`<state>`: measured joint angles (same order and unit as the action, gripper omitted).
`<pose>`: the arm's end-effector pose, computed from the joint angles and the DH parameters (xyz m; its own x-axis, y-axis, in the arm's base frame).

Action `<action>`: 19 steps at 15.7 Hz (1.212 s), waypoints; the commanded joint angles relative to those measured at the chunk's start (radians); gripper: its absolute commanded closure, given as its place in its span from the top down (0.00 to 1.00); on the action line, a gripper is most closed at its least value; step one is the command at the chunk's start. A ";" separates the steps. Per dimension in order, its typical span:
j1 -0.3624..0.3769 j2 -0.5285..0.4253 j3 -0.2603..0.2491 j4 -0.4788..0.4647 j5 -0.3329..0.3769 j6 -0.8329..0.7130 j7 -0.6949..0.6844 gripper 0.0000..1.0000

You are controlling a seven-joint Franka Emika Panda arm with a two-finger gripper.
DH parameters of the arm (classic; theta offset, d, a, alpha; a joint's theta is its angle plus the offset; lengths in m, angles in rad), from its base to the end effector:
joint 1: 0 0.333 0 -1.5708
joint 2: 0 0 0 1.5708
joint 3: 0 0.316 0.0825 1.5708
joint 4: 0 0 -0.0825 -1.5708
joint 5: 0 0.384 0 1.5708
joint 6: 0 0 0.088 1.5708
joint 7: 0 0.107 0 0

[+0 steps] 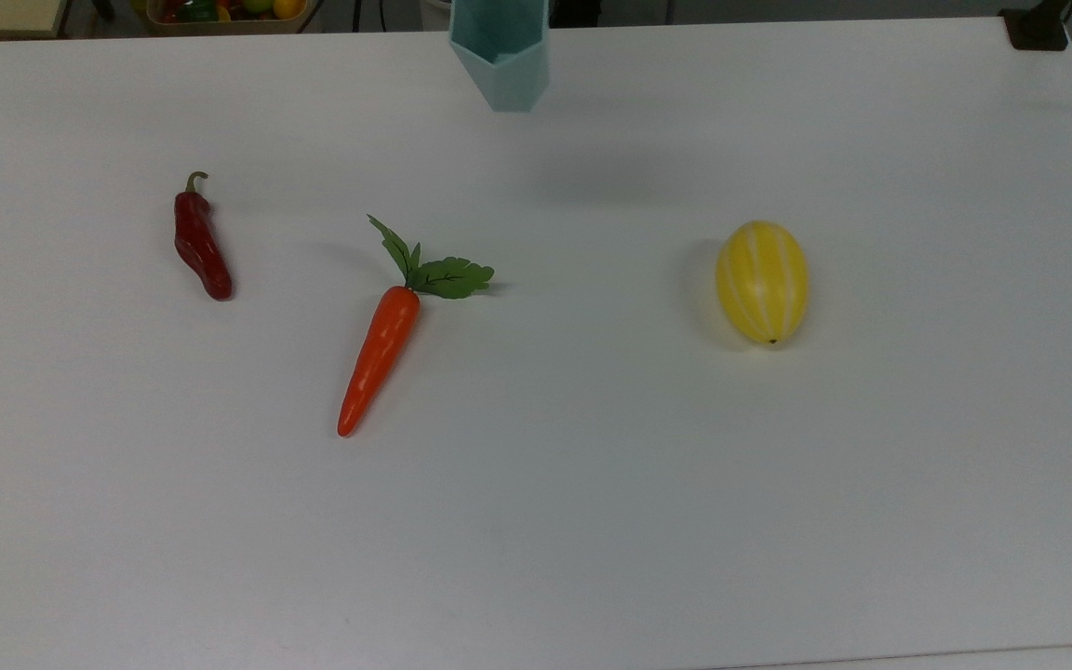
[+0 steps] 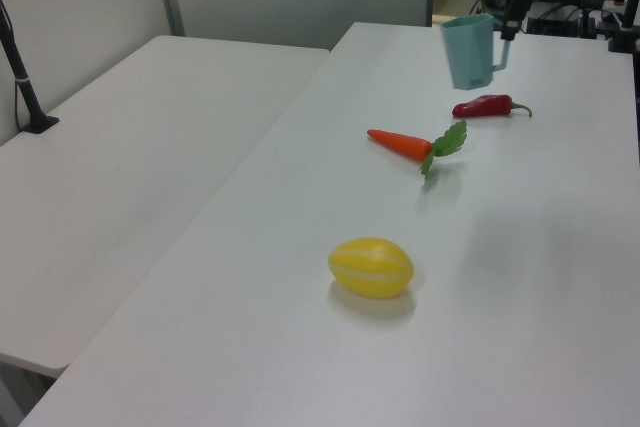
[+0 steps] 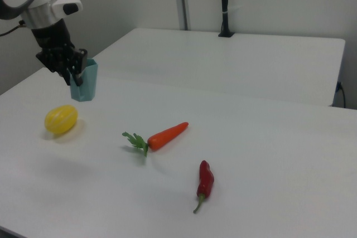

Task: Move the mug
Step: 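Lift the teal mug and carry it away from the melon, then lower the mug onto the table beside the carrot leaves and release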

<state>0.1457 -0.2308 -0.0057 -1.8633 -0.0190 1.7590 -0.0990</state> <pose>0.4926 0.0674 0.6231 0.9631 0.2391 0.1238 0.2372 -0.9710 0.0300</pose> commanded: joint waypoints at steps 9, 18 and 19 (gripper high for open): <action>-0.023 -0.101 -0.063 -0.376 -0.145 0.144 0.174 0.00; -0.049 0.011 -0.120 -0.525 -0.259 0.514 0.300 0.00; -0.051 0.027 -0.122 -0.525 -0.260 0.542 0.301 0.00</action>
<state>0.0948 -0.2315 -0.1020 -2.3811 -0.2547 2.2200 0.1656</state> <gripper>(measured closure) 0.727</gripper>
